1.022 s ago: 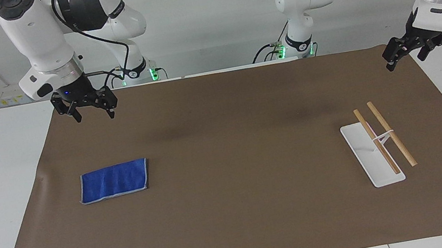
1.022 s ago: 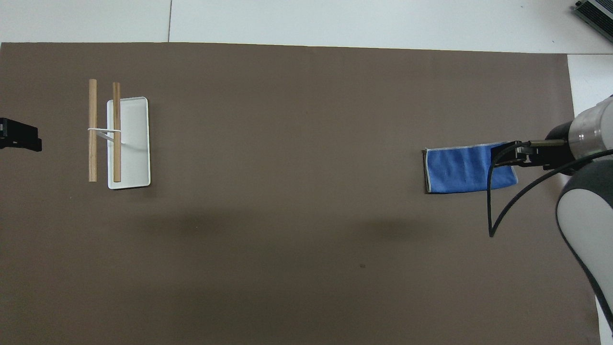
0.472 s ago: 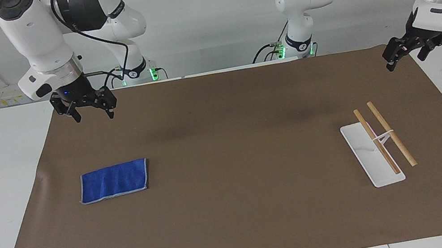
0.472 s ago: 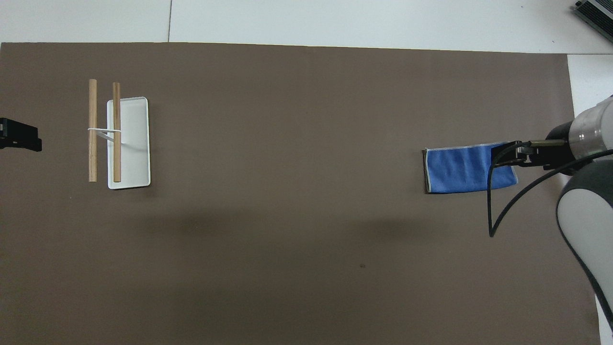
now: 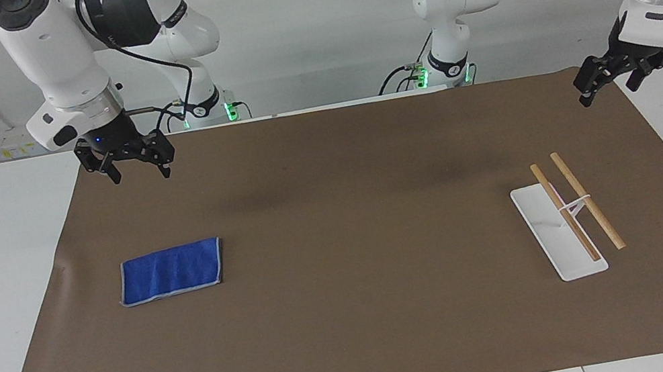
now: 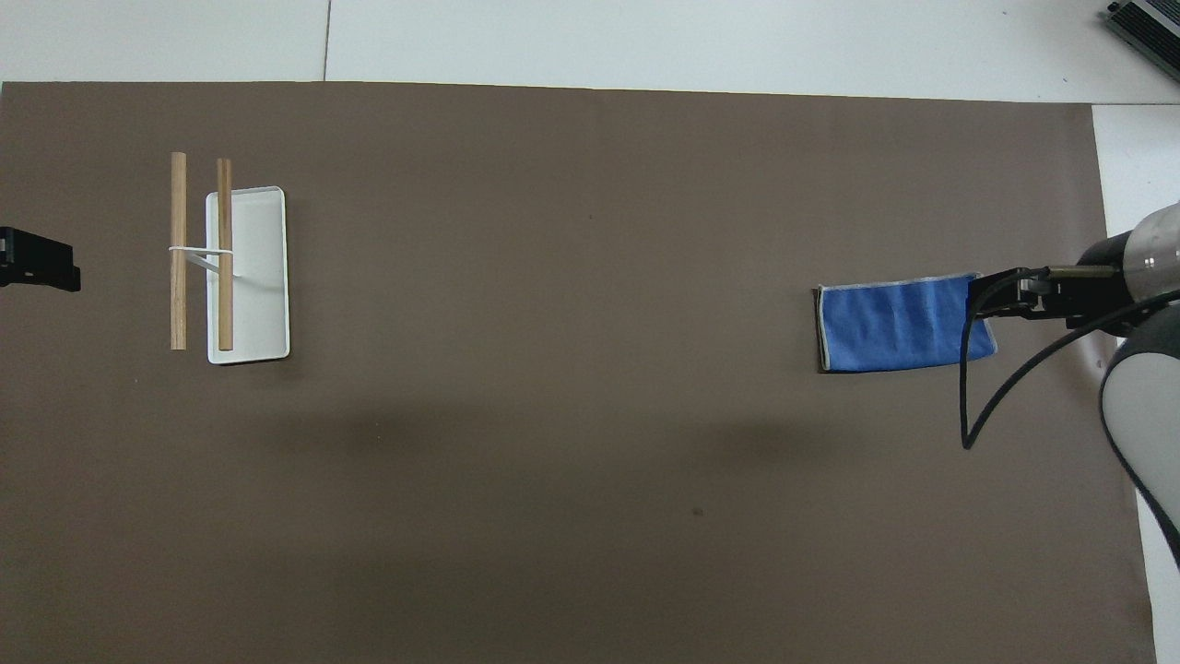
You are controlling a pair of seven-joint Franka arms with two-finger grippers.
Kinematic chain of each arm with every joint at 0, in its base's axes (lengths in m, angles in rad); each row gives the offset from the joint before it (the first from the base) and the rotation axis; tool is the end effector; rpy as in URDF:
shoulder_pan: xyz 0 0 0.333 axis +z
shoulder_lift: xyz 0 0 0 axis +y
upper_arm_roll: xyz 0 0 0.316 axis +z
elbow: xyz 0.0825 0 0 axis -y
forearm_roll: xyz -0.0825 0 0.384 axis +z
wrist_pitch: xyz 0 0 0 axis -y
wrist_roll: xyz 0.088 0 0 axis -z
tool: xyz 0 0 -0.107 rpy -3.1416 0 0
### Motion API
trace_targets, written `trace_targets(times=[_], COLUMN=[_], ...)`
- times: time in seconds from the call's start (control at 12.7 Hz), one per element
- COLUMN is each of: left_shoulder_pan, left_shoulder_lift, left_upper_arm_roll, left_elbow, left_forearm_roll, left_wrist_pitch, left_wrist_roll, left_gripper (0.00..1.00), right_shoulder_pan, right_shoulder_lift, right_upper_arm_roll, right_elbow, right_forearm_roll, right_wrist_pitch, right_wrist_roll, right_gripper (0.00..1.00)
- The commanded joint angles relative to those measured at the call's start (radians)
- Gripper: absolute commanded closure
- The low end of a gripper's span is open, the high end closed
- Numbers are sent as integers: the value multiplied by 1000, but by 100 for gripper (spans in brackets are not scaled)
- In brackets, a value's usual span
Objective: Right arm passes towel to left arm to hang
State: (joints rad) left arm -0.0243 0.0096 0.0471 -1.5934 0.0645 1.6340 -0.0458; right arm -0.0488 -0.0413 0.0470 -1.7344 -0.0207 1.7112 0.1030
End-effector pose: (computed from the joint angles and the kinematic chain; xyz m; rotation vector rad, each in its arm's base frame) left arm 0.5630 0.0192 0.6143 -3.0750 -0.1008 -0.0489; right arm 0.5505 -0.0025 0.5818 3.1159 -0.1592 0.0299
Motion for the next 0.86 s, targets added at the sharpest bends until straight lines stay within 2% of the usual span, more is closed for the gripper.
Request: trace_targets(times=[0.0, 0.31, 0.55, 0.79], left_shoulder_pan=[6, 6, 6, 6], left_shoulder_lift=[-33, -33, -33, -33], left_upper_arm_roll=[-3, -3, -3, -3], left_elbow=[-37, -37, -37, -37], left_forearm_roll=[-9, -9, -9, -9], left_wrist_pitch=[4, 4, 4, 4], left_wrist_roll=[0, 0, 1, 1], left_gripper=[0, 0, 0, 0], right_shoulder_pan=[-23, -32, -55, -62], right_shoulder_lift=[-15, -2, 1, 44], right_upper_arm_roll=[5, 5, 4, 4], right_elbow=[-60, -170, -302, -385], right_forearm_roll=[19, 18, 18, 18], right_wrist_pitch=[89, 272, 445, 609], right_wrist_roll=[-32, -32, -36, -63], right_gripper=[0, 0, 0, 0])
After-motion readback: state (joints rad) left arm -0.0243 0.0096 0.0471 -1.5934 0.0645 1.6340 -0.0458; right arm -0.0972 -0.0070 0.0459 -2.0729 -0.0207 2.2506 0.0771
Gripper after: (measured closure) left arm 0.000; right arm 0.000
